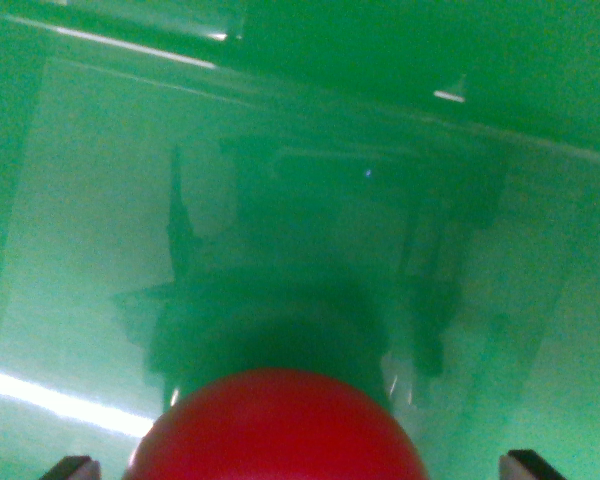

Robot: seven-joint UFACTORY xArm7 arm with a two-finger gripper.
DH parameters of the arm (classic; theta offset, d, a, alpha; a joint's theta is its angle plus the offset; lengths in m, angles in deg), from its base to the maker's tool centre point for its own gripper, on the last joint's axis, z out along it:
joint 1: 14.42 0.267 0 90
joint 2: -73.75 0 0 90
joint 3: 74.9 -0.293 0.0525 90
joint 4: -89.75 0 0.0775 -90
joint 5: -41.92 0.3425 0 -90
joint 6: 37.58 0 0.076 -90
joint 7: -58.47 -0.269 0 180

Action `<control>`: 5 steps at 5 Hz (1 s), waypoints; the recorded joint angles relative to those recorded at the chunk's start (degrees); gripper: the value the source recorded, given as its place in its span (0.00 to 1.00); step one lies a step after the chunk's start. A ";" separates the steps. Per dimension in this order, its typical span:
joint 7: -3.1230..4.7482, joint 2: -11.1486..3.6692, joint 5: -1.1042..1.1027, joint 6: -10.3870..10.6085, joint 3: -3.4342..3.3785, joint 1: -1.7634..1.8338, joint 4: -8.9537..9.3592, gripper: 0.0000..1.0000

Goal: Pick fruit

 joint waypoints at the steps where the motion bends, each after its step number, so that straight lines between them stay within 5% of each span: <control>1: 0.00 0.00 0.00 0.00 0.00 0.00 0.00 0.00; 5: 0.10 -0.34 0.01 0.90 0.01 0.14 0.83 0.00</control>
